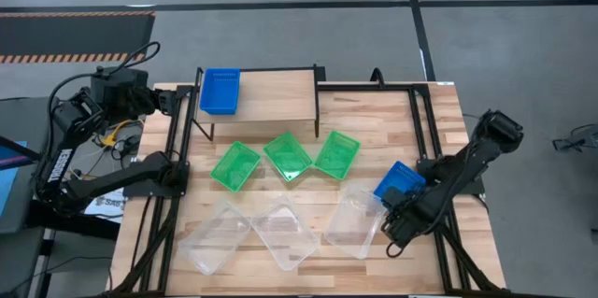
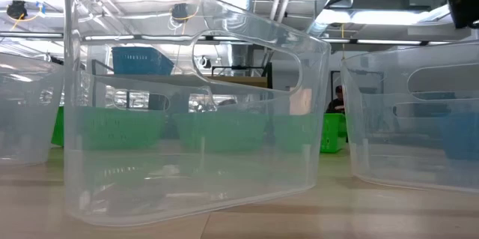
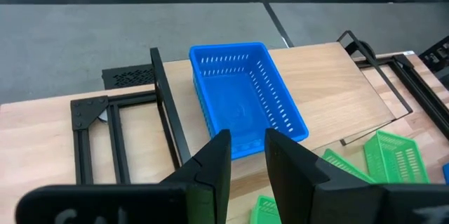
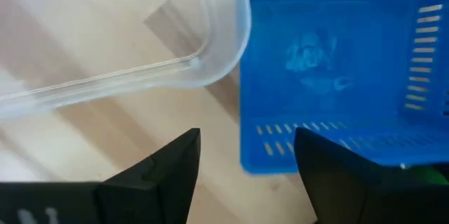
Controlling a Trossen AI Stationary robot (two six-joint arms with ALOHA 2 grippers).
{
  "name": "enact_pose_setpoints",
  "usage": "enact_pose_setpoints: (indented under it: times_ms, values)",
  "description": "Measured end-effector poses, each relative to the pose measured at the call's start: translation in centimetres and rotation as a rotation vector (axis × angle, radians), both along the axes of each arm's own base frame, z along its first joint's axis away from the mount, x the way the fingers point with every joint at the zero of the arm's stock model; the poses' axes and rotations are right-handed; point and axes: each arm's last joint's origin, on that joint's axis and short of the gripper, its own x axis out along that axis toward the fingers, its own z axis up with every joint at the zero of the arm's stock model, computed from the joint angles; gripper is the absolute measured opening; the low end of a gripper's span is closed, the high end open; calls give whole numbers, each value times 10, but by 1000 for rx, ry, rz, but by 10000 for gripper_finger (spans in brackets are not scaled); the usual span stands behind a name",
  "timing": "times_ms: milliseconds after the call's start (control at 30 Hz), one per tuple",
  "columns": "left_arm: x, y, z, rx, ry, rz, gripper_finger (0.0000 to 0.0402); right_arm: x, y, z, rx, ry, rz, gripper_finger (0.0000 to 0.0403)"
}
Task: Stack baskets on shelf by color
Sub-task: Stack the blue bin on top of the other blue bins on the shelf
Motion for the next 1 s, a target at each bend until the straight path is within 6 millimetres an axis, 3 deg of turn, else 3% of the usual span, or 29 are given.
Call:
enact_pose_setpoints:
  times_ms: [167,267,367,533,600,800,1000]
  values:
    - [0,0,0,-1,-1,-2,75,-2,-4,-23,-7,49,-16,249]
    - [0,0,0,-8,-8,-15,75,-1,-3,-31,13,59,0,221]
    - [0,0,0,-9,-8,-15,75,0,-3,-36,23,88,-8,164]
    - [0,0,0,-9,-8,-15,75,0,-3,-38,41,113,-14,23]
    - [0,0,0,-9,-8,-15,75,0,-3,-37,49,113,-31,16]
    - [0,0,0,-9,-8,-14,75,-2,-4,-16,117,62,-71,7]
    - [0,0,0,-8,-7,-14,75,-6,-16,37,85,54,-121,4]
